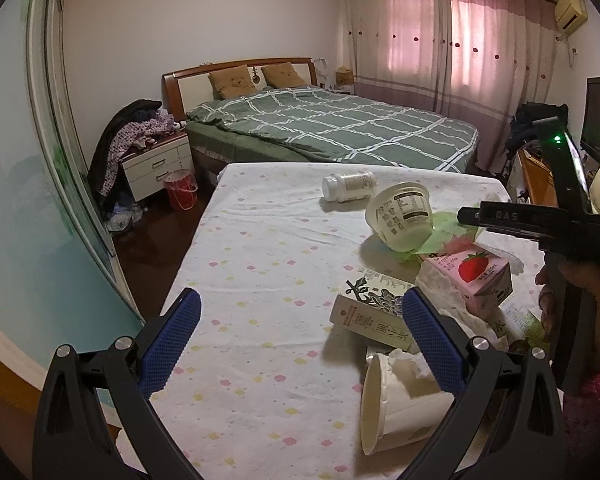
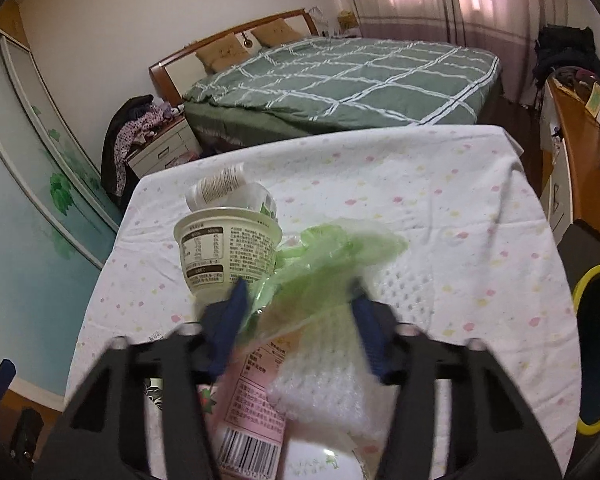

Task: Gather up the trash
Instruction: 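Grasp the green plastic bag with the right gripper and lift it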

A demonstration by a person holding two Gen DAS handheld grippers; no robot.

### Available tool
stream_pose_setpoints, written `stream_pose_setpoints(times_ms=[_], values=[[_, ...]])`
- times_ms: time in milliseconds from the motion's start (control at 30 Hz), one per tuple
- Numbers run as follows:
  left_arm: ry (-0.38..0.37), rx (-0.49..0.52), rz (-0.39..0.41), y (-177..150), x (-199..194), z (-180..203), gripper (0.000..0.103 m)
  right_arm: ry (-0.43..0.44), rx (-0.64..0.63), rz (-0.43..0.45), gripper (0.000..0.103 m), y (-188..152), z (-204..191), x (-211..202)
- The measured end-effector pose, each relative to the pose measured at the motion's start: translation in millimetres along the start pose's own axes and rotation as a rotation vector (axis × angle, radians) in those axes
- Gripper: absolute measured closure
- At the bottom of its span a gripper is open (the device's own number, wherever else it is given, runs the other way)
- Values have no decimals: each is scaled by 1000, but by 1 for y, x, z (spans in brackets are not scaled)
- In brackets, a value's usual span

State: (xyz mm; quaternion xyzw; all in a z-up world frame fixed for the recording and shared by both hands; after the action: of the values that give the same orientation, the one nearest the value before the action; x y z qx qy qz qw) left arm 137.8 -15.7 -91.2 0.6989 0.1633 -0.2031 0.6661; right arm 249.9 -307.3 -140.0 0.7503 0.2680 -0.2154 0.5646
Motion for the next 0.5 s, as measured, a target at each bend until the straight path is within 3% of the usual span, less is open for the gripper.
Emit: stream_pose_setpoints(times_ms=[67, 167, 500], values=[[-4, 2, -1, -1, 1, 1, 4, 13, 8, 8, 80, 0, 0, -3], [-7, 5, 1, -2, 2, 4, 4, 36, 20, 53, 92, 4, -1, -17], [-41, 27, 11, -1, -7, 20, 4, 77, 66, 192, 95, 23, 17, -84]])
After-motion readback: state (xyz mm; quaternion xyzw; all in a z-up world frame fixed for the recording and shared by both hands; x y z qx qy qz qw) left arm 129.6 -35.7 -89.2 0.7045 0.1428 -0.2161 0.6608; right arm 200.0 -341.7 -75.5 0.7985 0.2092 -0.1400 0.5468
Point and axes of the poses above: each gripper's, at about its wrist camera, not at the fingertips, and x roughly the way its jaws point, z to its right, y to its top, the point moved 6 cm from there along x, roughly the way its jaws point, and after that the axes turned 8 degrees about z, right-handed, at the moved point
